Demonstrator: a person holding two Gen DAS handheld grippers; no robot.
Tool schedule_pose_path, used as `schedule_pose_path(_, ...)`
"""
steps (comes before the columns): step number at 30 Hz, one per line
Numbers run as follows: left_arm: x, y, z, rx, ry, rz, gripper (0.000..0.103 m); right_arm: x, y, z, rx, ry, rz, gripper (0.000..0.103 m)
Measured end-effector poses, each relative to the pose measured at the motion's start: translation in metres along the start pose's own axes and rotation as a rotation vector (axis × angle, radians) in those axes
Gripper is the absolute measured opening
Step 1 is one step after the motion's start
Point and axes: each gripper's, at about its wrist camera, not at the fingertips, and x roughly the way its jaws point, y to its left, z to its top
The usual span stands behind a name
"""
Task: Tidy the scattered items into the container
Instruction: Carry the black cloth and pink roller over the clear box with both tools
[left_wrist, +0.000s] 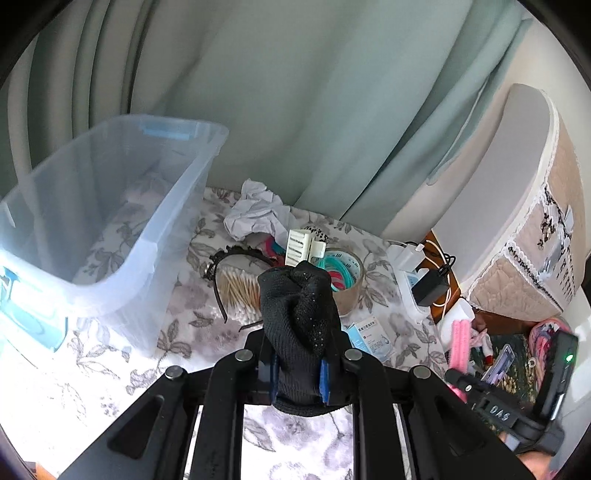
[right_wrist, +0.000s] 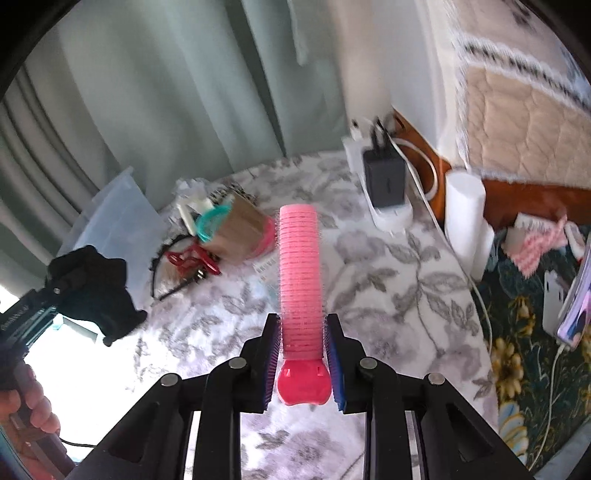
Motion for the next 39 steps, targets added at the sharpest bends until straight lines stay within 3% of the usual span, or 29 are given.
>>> schedule_pose_path(9,-0.047,0.014,0.024,0.022,-0.127,0.019,0.017,-0.034,0.074,0.035,-0.126,-0.105,0.09,0.026)
schedule_pose_path(17,-0.092,0.054,0.05,-0.01,-0.25,0.107,0.018,-0.049,0.156,0.06,-0.244,-0.171,0.212,0.026)
schedule_pose_path(27,-0.127,0.114,0.075,-0.076,-0.336,0.186,0.018,-0.048,0.263,0.08,-0.373,-0.204,0.347,0.026)
schedule_pose_path(33,-0.123,0.136,0.082,-0.092,-0.338,0.218,0.018,-0.026,0.308,0.08,-0.432,-0.176,0.389,0.026)
schedule_pose_path(39,-0.093,0.164,0.073,-0.144,-0.284,0.227,0.018,0.017,0.324,0.068,-0.456,-0.08,0.377,0.027)
